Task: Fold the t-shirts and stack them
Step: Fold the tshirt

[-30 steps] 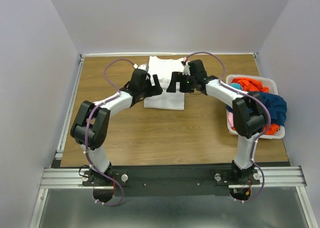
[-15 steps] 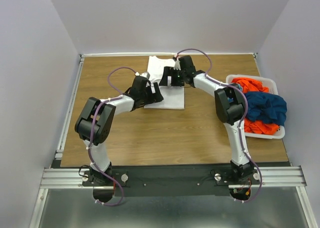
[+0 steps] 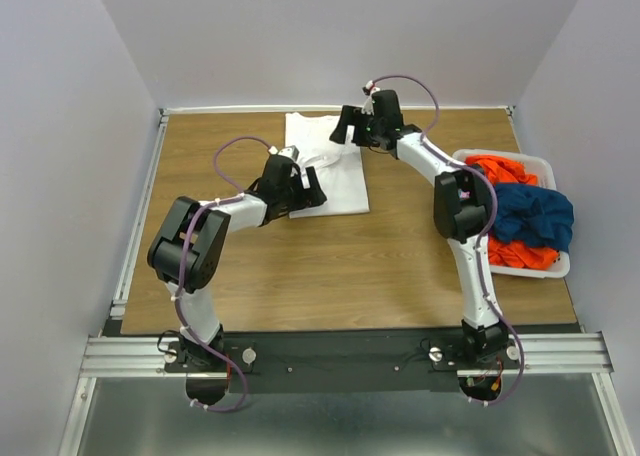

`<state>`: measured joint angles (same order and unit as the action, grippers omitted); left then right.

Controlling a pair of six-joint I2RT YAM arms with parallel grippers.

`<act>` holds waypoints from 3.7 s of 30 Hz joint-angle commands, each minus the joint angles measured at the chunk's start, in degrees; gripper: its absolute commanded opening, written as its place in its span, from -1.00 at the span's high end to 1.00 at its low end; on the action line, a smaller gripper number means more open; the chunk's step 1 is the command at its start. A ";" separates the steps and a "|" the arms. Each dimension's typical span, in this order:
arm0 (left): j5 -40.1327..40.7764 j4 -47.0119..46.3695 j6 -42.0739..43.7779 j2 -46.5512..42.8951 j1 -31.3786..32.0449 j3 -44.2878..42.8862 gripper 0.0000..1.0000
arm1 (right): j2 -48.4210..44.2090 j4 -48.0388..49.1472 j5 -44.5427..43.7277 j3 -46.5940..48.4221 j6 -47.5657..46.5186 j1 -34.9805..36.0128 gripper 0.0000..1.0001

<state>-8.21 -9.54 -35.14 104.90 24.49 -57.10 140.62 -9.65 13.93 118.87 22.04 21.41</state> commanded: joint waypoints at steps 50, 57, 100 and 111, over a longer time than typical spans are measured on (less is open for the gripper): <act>10.20 7.69 -2.04 -20.17 -0.06 10.60 -0.95 | -31.24 7.63 -7.07 -38.12 2.65 4.08 -1.00; 11.02 7.35 -4.33 -17.90 -0.58 14.47 -0.73 | -39.01 7.54 -3.13 -53.28 7.39 3.82 -1.00; 6.54 2.51 -2.39 -14.02 -0.76 17.81 1.00 | -35.93 6.66 1.88 -62.61 6.96 3.90 0.99; 15.75 9.45 -9.16 -34.40 9.95 27.48 1.00 | -56.75 2.45 7.77 -77.47 8.89 6.36 0.99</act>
<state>1.21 -4.34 -40.99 76.62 30.85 -30.28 91.02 -3.62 18.63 44.23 30.09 26.72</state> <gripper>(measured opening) 0.006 0.013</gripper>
